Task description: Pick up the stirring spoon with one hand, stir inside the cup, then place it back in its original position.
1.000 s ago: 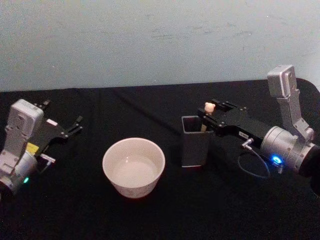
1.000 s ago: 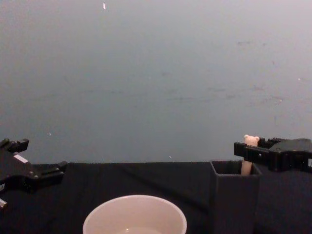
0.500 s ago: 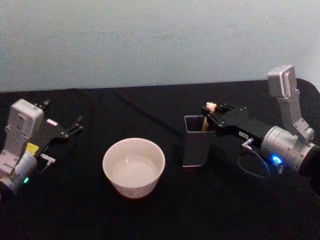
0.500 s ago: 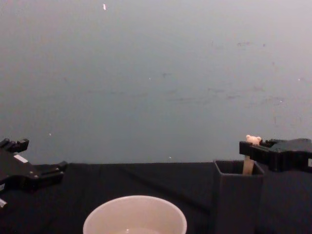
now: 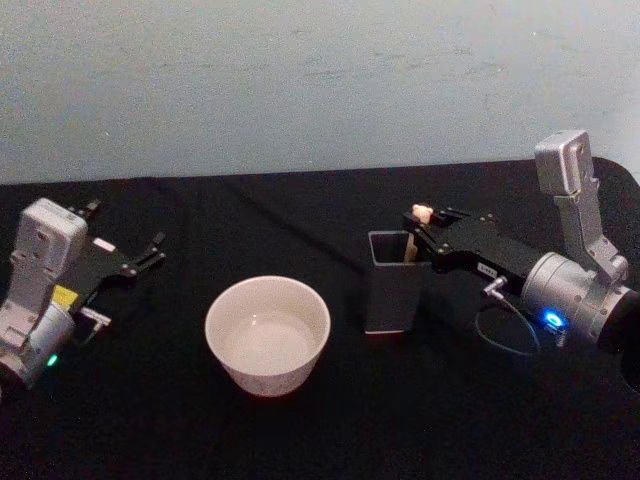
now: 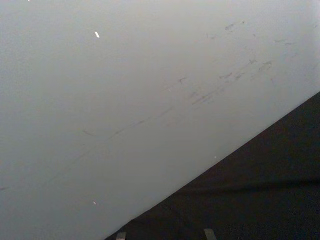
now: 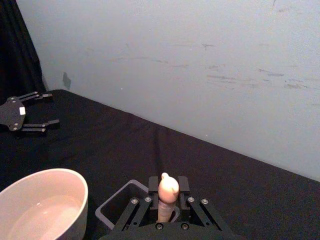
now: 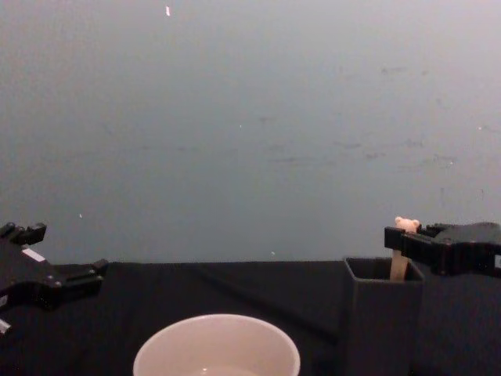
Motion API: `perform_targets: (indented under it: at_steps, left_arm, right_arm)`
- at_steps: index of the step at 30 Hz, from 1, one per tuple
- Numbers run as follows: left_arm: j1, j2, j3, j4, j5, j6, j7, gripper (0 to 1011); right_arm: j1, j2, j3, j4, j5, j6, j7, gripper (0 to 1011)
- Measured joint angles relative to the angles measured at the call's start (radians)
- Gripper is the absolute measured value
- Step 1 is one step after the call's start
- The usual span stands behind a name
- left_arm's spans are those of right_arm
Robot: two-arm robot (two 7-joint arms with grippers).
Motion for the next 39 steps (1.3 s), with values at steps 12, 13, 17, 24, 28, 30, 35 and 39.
perform_targets:
  at_steps: [12,13,17,24,28,30,35,39]
  left_arm:
    - [0.0,0.0,0.0,0.0,0.0,0.0,0.0,1002]
    - [0.0,0.0,0.0,0.0,0.0,0.0,0.0,1001]
    - [0.0,0.0,0.0,0.0,0.0,0.0,0.0,1001]
    - [0.0,0.0,0.0,0.0,0.0,0.0,0.0,1001]
    - [0.0,0.0,0.0,0.0,0.0,0.0,0.0,1001]
    - [0.0,0.0,0.0,0.0,0.0,0.0,0.0,1001]
    - [0.0,0.0,0.0,0.0,0.0,0.0,0.0,1001]
    - [0.0,0.0,0.0,0.0,0.0,0.0,0.0,1002]
  right_arm:
    - [-0.002,0.015,0.007,-0.029,0.041,0.012,0.023,221]
    - [-0.002,0.015,0.008,-0.032,0.044,0.013,0.023,221]
    - [0.0,0.02,0.013,-0.048,0.062,0.018,0.022,222]
    - [0.007,0.032,0.025,-0.083,0.105,0.039,0.014,221]
    - [0.01,0.038,0.032,-0.104,0.125,0.046,0.003,221]
    - [0.012,0.04,0.035,-0.112,0.133,0.047,-0.001,221]
    - [0.019,0.046,0.043,-0.134,0.156,0.046,-0.015,221]
    - [0.029,0.046,0.046,-0.141,0.17,0.043,-0.024,221]
